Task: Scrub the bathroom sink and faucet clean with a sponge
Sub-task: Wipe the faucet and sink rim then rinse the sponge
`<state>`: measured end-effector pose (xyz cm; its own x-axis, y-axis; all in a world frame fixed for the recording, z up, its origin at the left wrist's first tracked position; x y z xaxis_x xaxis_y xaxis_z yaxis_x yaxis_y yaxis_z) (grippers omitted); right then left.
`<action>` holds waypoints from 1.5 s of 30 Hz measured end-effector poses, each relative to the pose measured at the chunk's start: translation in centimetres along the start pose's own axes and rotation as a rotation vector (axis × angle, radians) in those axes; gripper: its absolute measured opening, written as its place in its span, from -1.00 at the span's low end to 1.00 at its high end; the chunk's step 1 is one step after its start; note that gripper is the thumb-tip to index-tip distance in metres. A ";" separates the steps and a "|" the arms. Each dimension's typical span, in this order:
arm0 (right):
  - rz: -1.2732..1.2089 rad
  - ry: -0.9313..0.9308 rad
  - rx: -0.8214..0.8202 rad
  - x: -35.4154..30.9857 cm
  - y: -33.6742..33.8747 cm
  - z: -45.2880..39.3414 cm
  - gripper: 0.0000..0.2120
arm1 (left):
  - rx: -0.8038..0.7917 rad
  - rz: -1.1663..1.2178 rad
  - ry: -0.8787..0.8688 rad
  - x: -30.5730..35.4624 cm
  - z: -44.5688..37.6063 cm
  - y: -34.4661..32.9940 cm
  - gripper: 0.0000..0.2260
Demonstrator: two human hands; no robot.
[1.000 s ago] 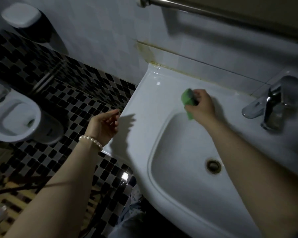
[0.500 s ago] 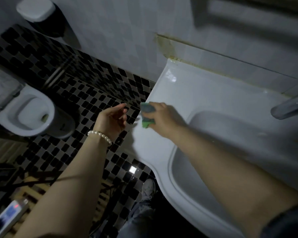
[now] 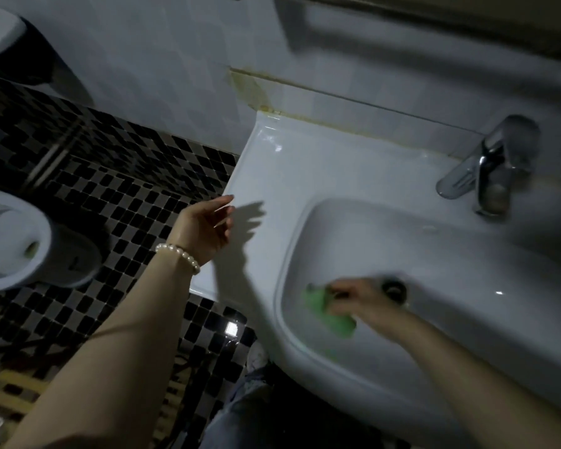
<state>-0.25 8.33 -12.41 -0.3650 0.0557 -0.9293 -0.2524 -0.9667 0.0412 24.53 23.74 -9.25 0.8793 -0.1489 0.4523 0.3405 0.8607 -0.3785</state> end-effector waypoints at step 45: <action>0.175 -0.196 0.607 2.2 -5.1 -9.2 -0.62 | -0.037 -0.037 0.035 -2.8 -0.5 -2.1 -0.79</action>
<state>8.51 11.08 -18.05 -0.5881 0.0103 -0.8087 -0.6140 -0.6565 0.4382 21.51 22.10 -10.16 0.8768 -0.1984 0.4381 0.3847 0.8360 -0.3914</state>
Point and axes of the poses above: each hand's wrist, its own z-axis away from the middle knuckle, its own y-axis out of the back of the hand, x = y × z, the point moved 1 cm from there along -z, towards the middle knuckle, and after that the axes turned 15 degrees about y, right-handed, at the moved point
